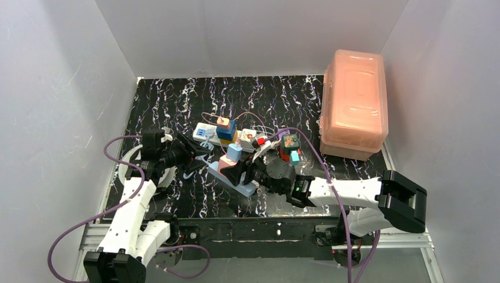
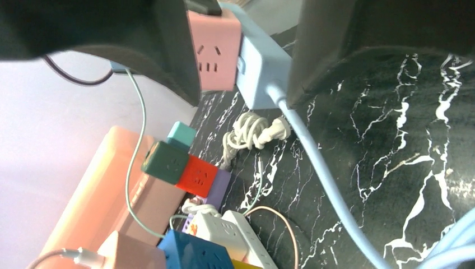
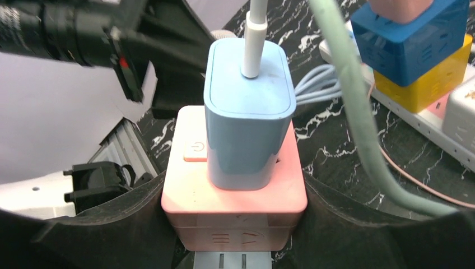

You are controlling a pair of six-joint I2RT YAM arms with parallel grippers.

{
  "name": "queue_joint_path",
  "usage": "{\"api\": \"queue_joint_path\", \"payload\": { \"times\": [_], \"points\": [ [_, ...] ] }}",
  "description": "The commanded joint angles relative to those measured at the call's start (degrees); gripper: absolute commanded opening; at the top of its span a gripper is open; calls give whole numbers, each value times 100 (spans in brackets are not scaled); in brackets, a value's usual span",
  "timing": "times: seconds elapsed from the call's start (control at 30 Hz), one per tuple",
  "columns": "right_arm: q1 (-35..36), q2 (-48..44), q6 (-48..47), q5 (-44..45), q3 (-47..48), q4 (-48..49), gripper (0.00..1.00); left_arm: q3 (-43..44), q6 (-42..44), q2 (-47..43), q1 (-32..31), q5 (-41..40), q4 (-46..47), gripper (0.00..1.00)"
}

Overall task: Pull the plug off the socket
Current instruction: Remove the plug from the socket.

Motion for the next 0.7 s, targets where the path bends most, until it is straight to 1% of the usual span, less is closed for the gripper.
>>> {"api": "queue_joint_path", "payload": {
  "times": [0.0, 0.07, 0.2, 0.27, 0.33, 0.4, 0.47, 0.57, 0.67],
  "points": [
    [64, -292, 248, -146, -40, 1243, 1, 264, 107, -84, 25, 310, -378, 64],
    [59, -284, 320, -150, -57, 1331, 1, 212, 203, -153, 25, 473, -391, 70],
    [43, -339, 465, -112, -68, 1331, 1, 130, 497, -235, 16, 519, -328, 72],
    [9, -419, 576, -40, -90, 1292, 1, 161, 860, -234, -10, 626, -268, 72],
    [-35, -494, 672, -2, -107, 1295, 1, 172, 1465, -292, -51, 645, -220, 73],
    [-95, -588, 730, 11, -81, 1175, 1, 192, 2322, -332, -54, 909, -158, 74],
    [-157, -688, 750, 14, -46, 967, 1, 434, 3411, -345, -45, 1387, -295, 76],
    [-248, -794, 867, -66, -50, 690, 1, 980, 5365, -431, -36, 2550, -973, 80],
    [-348, -830, 962, -237, -30, 574, 1, 1203, 7424, -665, -44, 3591, -1725, 85]
  ]
}}
